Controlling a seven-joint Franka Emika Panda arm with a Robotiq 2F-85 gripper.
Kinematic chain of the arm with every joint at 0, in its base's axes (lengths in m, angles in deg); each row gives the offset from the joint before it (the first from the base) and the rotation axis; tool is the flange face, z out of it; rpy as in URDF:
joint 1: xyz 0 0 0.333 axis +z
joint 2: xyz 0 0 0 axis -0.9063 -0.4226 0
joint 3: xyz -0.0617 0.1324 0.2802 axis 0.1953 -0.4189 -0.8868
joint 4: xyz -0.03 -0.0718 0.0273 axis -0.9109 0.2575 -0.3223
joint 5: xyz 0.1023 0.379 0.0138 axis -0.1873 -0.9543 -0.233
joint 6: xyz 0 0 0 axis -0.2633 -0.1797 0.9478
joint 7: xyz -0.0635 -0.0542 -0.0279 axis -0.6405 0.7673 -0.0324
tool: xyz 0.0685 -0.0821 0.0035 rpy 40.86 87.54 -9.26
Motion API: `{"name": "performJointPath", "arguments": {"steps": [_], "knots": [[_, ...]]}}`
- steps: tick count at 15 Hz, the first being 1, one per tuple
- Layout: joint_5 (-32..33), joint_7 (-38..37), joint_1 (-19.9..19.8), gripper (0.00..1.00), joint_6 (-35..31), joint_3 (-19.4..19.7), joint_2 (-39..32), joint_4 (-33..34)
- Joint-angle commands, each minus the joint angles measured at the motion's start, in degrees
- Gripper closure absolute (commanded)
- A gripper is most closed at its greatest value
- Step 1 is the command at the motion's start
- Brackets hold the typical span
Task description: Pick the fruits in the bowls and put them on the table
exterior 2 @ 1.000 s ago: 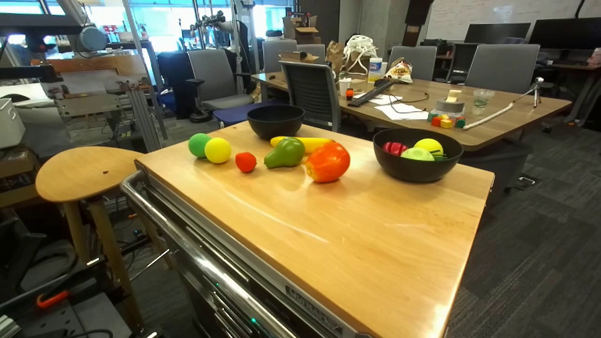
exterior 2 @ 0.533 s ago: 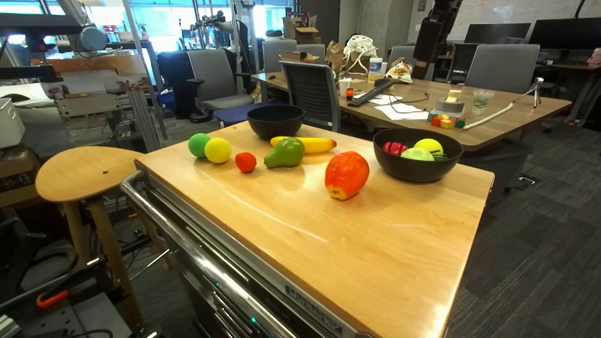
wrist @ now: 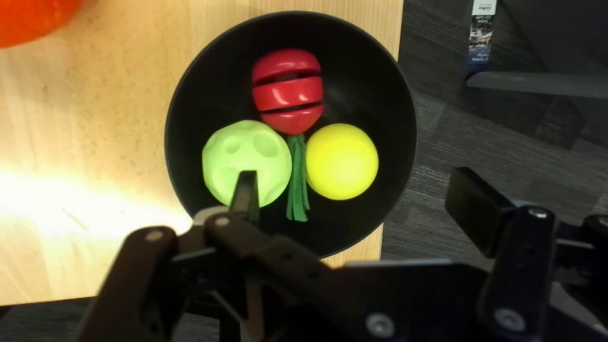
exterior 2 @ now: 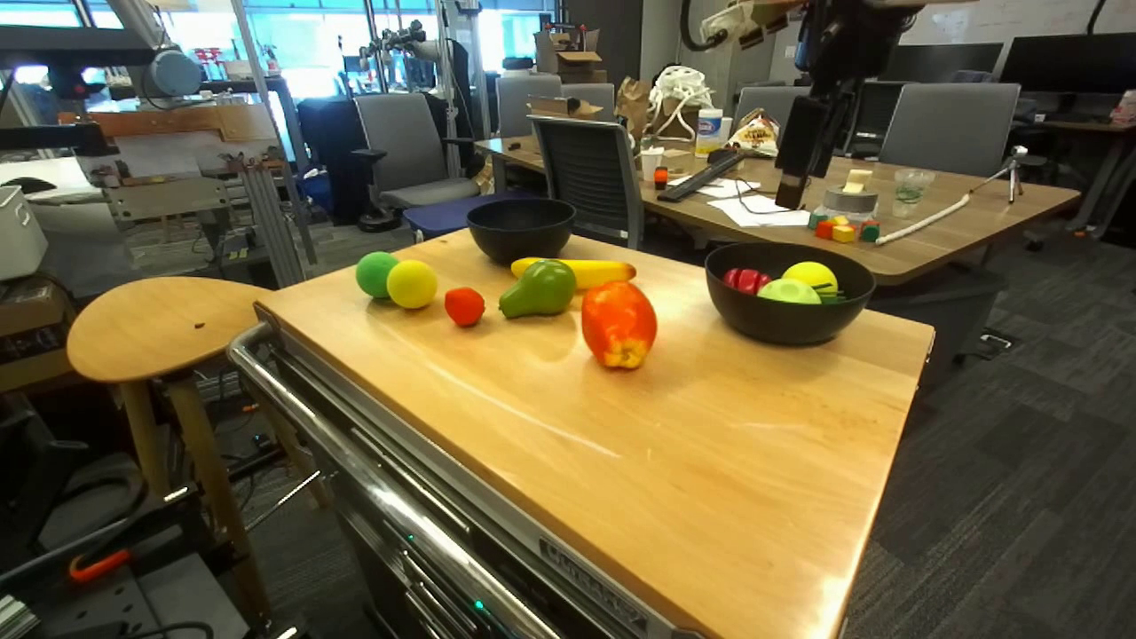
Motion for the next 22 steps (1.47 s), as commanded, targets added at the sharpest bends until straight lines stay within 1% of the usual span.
{"name": "performJointPath", "arguments": {"steps": [1, 2, 3, 5, 6, 12, 13, 14, 15, 16, 17, 18, 20, 21, 22], "knots": [[4.34, -3.03, 0.01, 0.00, 3.50, 0.57, -4.71, 7.07], [5.30, -3.10, -0.06, 0.00, 3.83, 0.63, -5.51, 7.81], [5.57, -2.85, 0.40, 0.00, 3.50, 1.49, -5.95, 7.71], [6.34, -2.54, 0.20, 0.01, 2.81, 1.61, -7.21, 8.48], [6.54, -2.48, 0.19, 0.04, 2.50, 1.70, -7.66, 8.67], [8.32, -1.98, 0.82, 0.05, 2.22, 2.18, -9.34, 8.91], [8.93, -1.96, 0.95, 0.05, 2.15, 2.21, -9.49, 8.81], [9.49, -1.95, 1.07, 0.08, 2.08, 2.20, -9.57, 8.65], [9.92, -1.99, 1.17, 0.08, 2.10, 2.18, -9.68, 8.57], [10.54, -1.97, 1.34, 0.10, 2.05, 2.21, -9.69, 8.28], [11.06, -1.96, 1.48, 0.09, 1.96, 2.21, -9.75, 8.12], [11.61, -1.83, 1.70, 0.10, 1.58, 2.22, -9.70, 7.73], [12.62, -1.78, 2.09, 0.06, 1.09, 2.22, -9.69, 7.06], [13.20, -1.79, 2.30, 0.08, 0.82, 2.21, -9.68, 6.67], [13.68, -1.76, 2.51, 0.07, 0.50, 2.18, -9.67, 6.23]]}}
